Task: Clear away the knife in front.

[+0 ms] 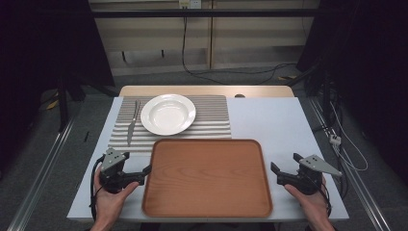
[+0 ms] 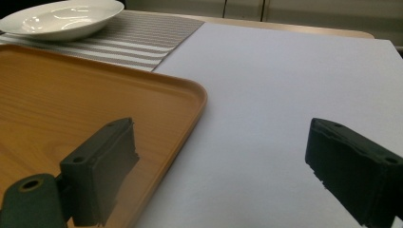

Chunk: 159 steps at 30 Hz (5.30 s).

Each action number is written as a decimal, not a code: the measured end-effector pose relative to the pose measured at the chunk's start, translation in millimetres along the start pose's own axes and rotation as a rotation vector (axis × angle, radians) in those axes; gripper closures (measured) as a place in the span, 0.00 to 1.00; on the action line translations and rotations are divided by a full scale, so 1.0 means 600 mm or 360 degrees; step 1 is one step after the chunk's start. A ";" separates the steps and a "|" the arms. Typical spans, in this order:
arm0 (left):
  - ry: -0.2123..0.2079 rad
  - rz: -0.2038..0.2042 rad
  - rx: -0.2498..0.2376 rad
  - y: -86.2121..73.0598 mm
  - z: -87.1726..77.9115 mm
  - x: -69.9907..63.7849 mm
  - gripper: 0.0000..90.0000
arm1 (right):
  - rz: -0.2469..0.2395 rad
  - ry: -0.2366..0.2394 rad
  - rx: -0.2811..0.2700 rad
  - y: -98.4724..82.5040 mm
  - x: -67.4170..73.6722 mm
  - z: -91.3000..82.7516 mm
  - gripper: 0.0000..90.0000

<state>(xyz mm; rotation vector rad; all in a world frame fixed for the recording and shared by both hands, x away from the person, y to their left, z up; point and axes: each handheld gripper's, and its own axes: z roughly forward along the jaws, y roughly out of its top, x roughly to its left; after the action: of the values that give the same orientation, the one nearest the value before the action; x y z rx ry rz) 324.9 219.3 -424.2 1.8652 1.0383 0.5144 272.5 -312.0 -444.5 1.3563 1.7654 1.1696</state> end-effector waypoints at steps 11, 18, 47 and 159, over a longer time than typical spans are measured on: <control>-0.0036 -0.0041 0.0043 0.004 0.000 0.006 0.06 | 0.0009 0.0012 0.0016 0.000 -0.001 0.001 0.11; -0.0049 -0.0039 0.0086 0.012 0.004 0.012 0.07 | 0.0013 0.0015 0.0020 0.000 -0.001 0.003 0.12; -0.0035 -0.0006 0.0115 0.089 0.049 0.048 0.10 | 0.0009 0.0060 0.0064 -0.001 0.003 0.011 0.11; 0.0353 -0.0346 0.0759 0.160 0.308 0.285 0.89 | 0.0010 0.0108 0.0105 -0.004 0.004 0.018 0.12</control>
<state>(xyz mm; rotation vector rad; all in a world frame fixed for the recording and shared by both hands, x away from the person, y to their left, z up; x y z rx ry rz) 592.5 243.6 -444.7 2.0985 1.6016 0.3706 280.3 -306.7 -451.4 1.3756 1.8637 1.1830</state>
